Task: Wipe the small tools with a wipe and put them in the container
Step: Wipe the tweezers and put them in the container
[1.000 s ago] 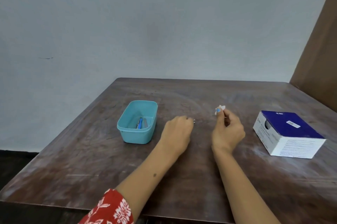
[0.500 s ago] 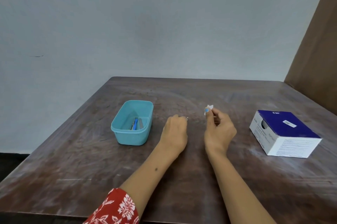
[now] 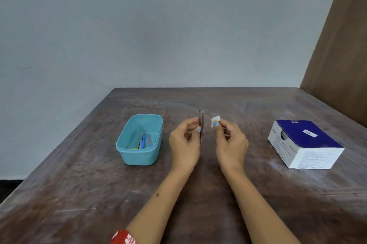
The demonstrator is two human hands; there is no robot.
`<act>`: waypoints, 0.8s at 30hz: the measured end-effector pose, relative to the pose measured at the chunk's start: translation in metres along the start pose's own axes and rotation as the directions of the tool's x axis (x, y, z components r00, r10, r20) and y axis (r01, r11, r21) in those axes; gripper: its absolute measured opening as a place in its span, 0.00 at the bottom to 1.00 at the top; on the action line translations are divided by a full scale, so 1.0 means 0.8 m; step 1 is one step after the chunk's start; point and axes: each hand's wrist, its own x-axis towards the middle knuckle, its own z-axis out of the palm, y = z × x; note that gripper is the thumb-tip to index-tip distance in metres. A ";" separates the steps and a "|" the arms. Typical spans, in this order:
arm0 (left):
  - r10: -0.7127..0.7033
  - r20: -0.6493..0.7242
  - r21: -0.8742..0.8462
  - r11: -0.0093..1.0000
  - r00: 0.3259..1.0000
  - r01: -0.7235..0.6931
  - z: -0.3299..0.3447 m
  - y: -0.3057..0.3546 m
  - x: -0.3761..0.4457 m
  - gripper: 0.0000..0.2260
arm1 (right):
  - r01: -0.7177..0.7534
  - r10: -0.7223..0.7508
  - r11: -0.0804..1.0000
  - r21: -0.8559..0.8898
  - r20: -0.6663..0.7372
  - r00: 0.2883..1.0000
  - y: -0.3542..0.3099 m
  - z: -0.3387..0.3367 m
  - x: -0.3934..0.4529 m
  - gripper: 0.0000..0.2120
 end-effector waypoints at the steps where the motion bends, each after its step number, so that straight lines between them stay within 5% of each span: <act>1: -0.053 0.010 -0.049 0.997 0.999 0.054 0.000 0.000 0.000 0.14 | -0.005 0.005 1.000 0.010 0.038 0.999 0.000 0.000 -0.001 0.07; 6: -0.115 0.030 -0.095 0.988 0.993 0.118 -0.002 -0.007 0.001 0.13 | -0.027 0.018 0.998 0.048 0.187 0.982 0.003 0.006 -0.008 0.08; 14: -0.131 0.205 -0.027 0.990 0.970 0.140 0.002 -0.013 0.003 0.21 | -0.006 0.003 1.000 0.019 0.159 0.987 0.003 0.002 -0.005 0.09; 24: -0.105 0.119 0.027 0.994 0.987 0.103 0.002 -0.025 0.007 0.17 | -0.163 0.124 0.966 0.200 0.191 0.974 -0.005 0.004 -0.006 0.18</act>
